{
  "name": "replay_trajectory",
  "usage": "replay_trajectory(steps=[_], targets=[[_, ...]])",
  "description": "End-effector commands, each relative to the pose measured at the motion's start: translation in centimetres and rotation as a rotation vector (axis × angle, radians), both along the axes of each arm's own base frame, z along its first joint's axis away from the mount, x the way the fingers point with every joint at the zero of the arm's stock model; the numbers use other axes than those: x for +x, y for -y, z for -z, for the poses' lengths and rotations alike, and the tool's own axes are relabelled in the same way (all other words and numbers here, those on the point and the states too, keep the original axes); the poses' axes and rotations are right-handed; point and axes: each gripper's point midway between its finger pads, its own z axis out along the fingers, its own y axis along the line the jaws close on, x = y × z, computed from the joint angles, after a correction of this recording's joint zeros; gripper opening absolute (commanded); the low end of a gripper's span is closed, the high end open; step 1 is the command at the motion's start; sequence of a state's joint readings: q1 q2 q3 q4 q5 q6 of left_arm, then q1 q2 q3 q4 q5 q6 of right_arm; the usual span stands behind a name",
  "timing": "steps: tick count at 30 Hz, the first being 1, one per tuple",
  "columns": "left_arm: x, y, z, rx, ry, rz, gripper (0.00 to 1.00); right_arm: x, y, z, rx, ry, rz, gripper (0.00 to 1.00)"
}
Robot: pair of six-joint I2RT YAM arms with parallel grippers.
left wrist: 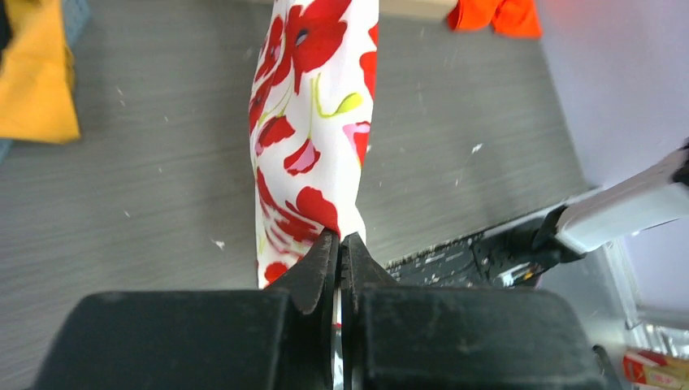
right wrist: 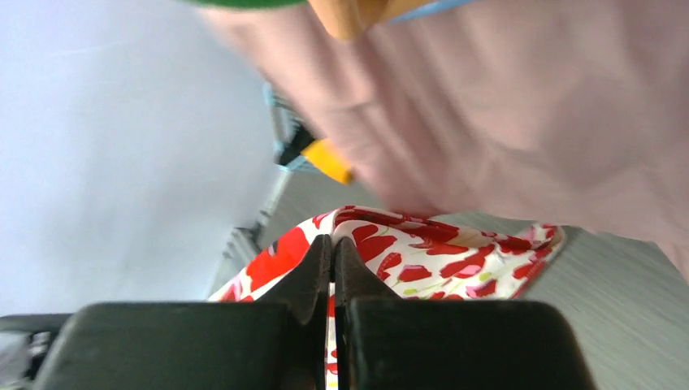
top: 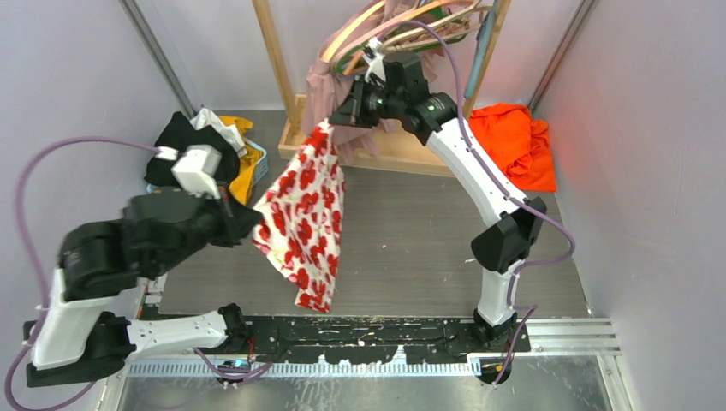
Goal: Place the skirt on the hanger
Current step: Flatten out the skirt at the center of the board.
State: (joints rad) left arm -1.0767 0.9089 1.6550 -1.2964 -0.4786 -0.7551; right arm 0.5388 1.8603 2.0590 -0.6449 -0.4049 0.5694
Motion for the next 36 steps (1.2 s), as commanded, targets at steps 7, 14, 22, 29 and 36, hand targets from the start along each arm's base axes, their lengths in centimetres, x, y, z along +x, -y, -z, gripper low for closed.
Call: replay_trajectory(steps=[7,14,22,29,36], targets=[[-0.9,-4.1,-8.9,-0.090,0.217,0.021,0.00,-2.2,-4.8,-14.3,0.422,0.225,-0.214,0.01],[0.1,2.0,-10.6,-0.095,0.218,0.166,0.00,-2.8,-3.6,-9.8,0.384,0.161,-0.215,0.01],[1.3,14.1,-0.3,-0.064,-0.028,0.368,0.00,-1.3,5.4,4.0,0.273,-0.007,-0.046,0.01],[-0.5,27.3,14.7,-0.089,-0.310,0.588,0.00,-1.7,14.7,16.5,0.094,-0.211,0.159,0.01],[-2.6,34.7,17.9,-0.132,-0.384,0.748,0.01,-0.7,17.9,19.1,-0.054,-0.266,0.266,0.09]])
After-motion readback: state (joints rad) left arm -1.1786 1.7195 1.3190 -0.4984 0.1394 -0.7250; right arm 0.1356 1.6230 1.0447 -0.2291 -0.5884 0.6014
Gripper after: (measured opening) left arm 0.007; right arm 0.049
